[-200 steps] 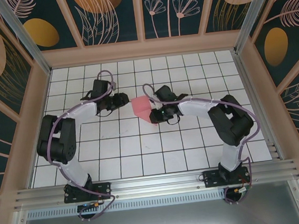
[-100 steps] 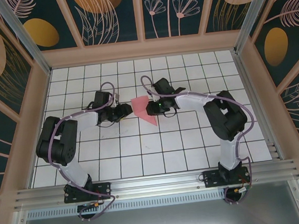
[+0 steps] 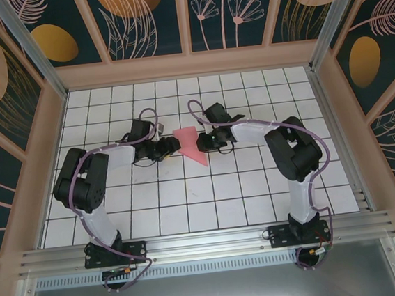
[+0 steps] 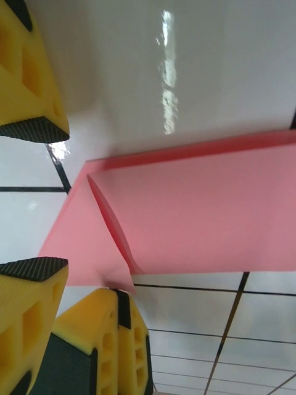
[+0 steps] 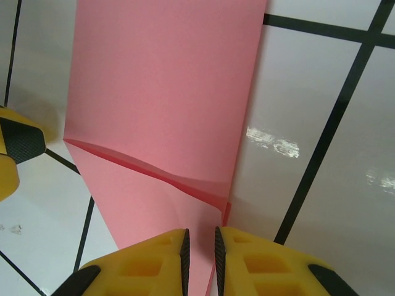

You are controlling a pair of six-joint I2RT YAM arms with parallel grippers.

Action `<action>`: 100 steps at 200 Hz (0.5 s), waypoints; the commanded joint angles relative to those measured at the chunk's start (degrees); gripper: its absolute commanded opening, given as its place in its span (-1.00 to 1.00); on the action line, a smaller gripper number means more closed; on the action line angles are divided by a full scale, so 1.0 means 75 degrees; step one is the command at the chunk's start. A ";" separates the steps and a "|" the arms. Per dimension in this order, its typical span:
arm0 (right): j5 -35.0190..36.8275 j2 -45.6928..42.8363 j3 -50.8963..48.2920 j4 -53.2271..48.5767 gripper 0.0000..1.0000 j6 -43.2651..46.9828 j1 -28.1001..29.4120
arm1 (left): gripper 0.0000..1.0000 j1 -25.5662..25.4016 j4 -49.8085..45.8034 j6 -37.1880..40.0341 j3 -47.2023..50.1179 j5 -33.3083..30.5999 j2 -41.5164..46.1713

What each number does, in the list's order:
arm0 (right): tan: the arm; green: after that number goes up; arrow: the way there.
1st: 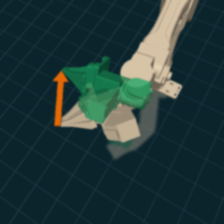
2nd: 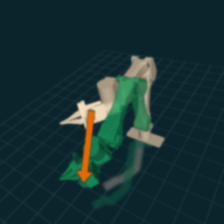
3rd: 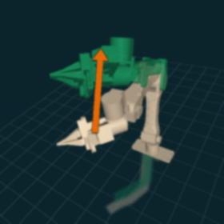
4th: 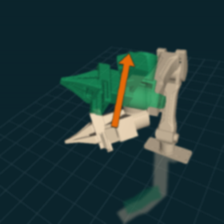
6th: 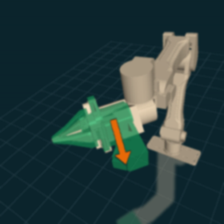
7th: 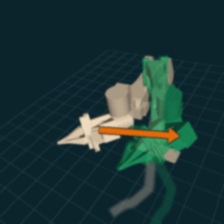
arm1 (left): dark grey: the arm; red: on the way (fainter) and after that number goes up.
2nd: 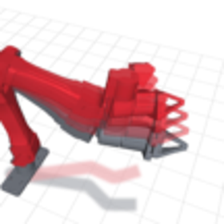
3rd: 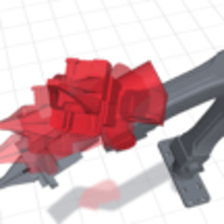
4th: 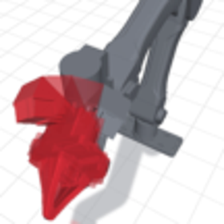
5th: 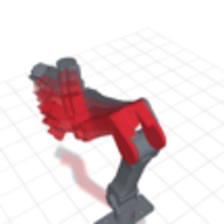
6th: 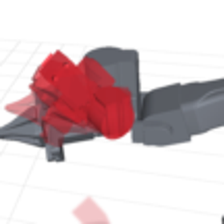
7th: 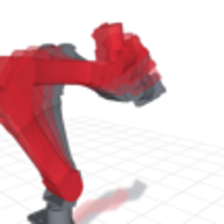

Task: Fold a paper plane with a square sheet of paper (fold left side to right side)
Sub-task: Third fold the triangle at the center of the table.

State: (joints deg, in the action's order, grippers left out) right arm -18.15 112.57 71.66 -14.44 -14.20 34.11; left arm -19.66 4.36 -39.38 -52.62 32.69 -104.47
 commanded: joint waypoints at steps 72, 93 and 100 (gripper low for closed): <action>0.0170 0.0113 0.0065 -0.0149 -0.56 0.0112 -0.0094 | 0.05 -0.0204 -0.0019 -0.0127 -0.0639 0.0065 -0.0476; 0.0181 0.0141 0.0075 -0.0171 -0.57 0.0111 -0.0083 | 0.02 -0.0248 0.0003 -0.0145 -0.0718 0.0098 -0.0551; 0.0185 0.0152 0.0075 -0.0173 -0.57 0.0112 -0.0094 | 0.01 -0.0273 0.0008 -0.0158 -0.0746 0.0119 -0.0589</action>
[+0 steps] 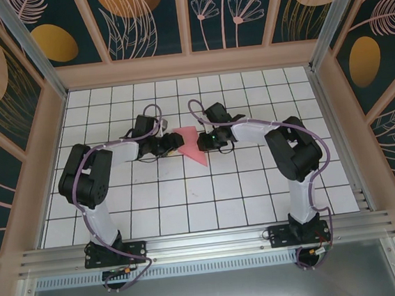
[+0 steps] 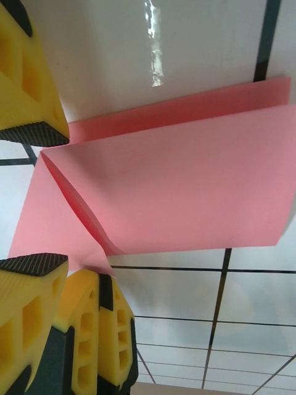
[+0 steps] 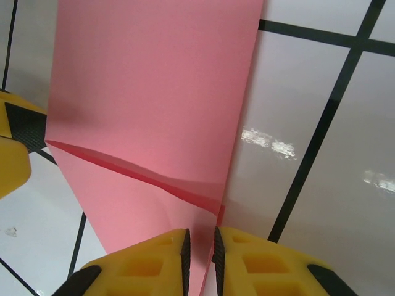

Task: Fold a paper plane with a square sheet of paper (fold left side to right side)
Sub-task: Third fold the triangle at the center of the table, then fourth fold the wing at the center of the table.

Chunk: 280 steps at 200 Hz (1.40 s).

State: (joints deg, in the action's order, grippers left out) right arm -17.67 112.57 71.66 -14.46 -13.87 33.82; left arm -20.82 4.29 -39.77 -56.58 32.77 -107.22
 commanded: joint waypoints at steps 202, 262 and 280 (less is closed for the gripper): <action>0.3031 -0.1064 -0.0896 0.0694 0.00 0.0091 0.1745 | -0.70 -0.0306 -0.0013 -0.0425 -0.0413 0.0134 -0.0026; 0.3155 -0.0669 -0.0919 0.0803 0.00 0.0091 0.1783 | -0.69 -0.0306 -0.0045 -0.0428 -0.0448 0.0154 -0.0013; 0.3106 -0.0562 -0.0888 0.0803 0.00 0.0100 0.1783 | -0.68 -0.0306 -0.0069 -0.0432 -0.0478 0.0154 -0.0023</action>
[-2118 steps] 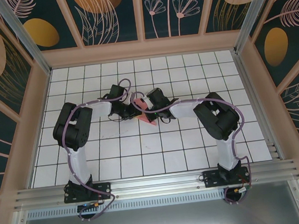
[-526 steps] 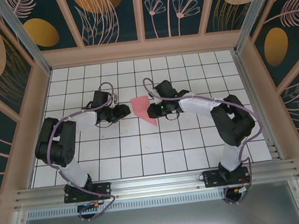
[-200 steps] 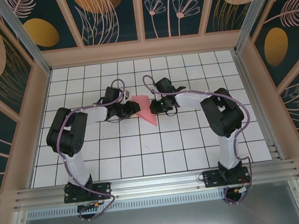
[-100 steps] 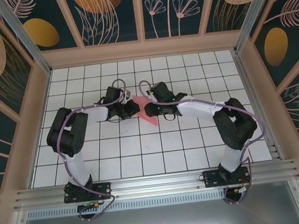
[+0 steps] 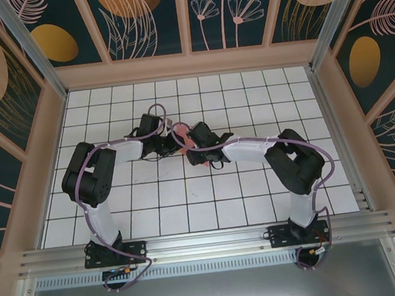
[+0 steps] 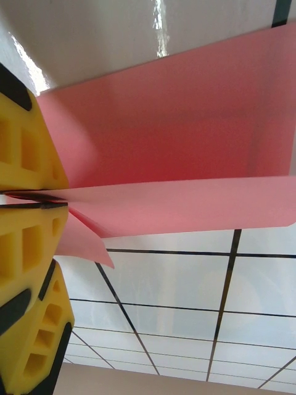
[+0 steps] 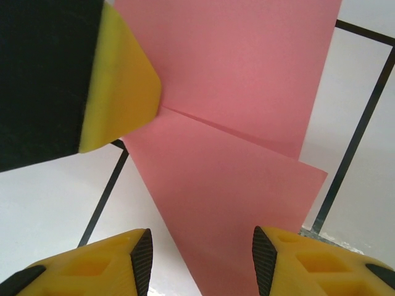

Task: Fold a paper plane with a square sheet of paper (fold left side to right side)
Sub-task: Fourth fold the wing at the center of the table.

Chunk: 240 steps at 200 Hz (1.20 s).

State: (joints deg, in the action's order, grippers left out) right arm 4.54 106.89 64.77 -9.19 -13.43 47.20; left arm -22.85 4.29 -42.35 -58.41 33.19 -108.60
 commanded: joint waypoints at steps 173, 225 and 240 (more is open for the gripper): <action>-0.0002 0.0410 -0.0034 0.0169 -0.43 0.0020 -0.0070 | -0.52 -0.0035 -0.0433 0.0130 -0.0557 0.0004 0.0249; -0.0459 0.0374 -0.0212 0.0392 -0.64 -0.0048 -0.0198 | -0.23 0.0063 -0.0882 0.0436 -0.0984 -0.0144 0.0527; -0.0458 0.0368 -0.0254 0.0445 -0.66 -0.0059 -0.0211 | -0.15 0.0159 -0.0956 0.0471 -0.1079 -0.0134 0.0621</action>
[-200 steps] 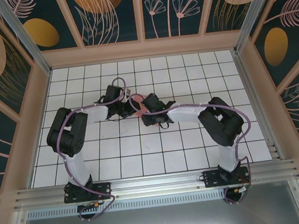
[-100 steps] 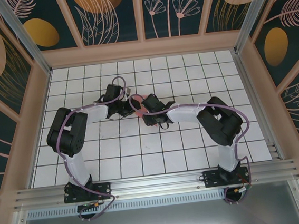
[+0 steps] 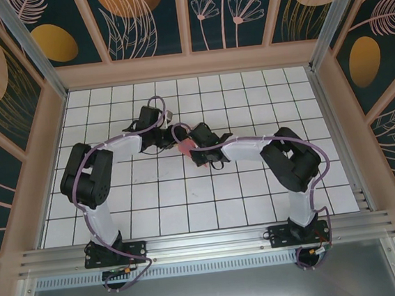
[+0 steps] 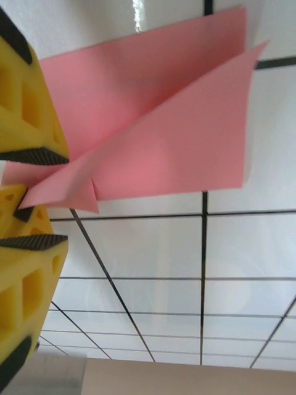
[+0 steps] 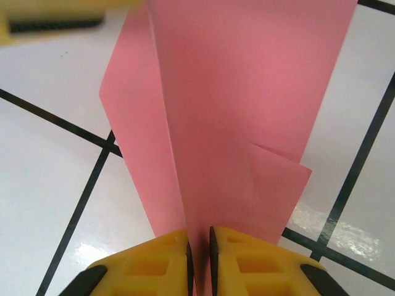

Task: Fold a paper plane with a square sheet of paper (fold left side to right side)
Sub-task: Fourth fold the wing at the center of the table.

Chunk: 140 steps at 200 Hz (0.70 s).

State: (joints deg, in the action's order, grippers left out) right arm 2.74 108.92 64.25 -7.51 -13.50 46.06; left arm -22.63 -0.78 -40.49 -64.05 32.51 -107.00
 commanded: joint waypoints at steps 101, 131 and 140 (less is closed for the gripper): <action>-0.2011 -0.0287 -0.0949 0.1391 -0.74 -0.0674 -0.0541 | -0.15 0.0523 0.0594 -0.0231 0.0903 0.0196 0.0646; -0.2515 -0.0428 -0.1189 0.1801 -0.75 -0.0904 -0.0726 | -0.28 0.0284 0.0843 -0.0365 0.1005 0.0237 0.0438; -0.2637 -0.0446 -0.1236 0.1895 -0.75 -0.0961 -0.0761 | -0.29 0.0214 0.0890 -0.0407 0.0985 0.0247 0.0354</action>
State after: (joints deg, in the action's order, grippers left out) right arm -12.16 107.61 56.75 3.60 -18.33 41.15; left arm -19.46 1.96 -42.30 -56.93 33.01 -102.69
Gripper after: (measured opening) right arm 0.129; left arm 0.363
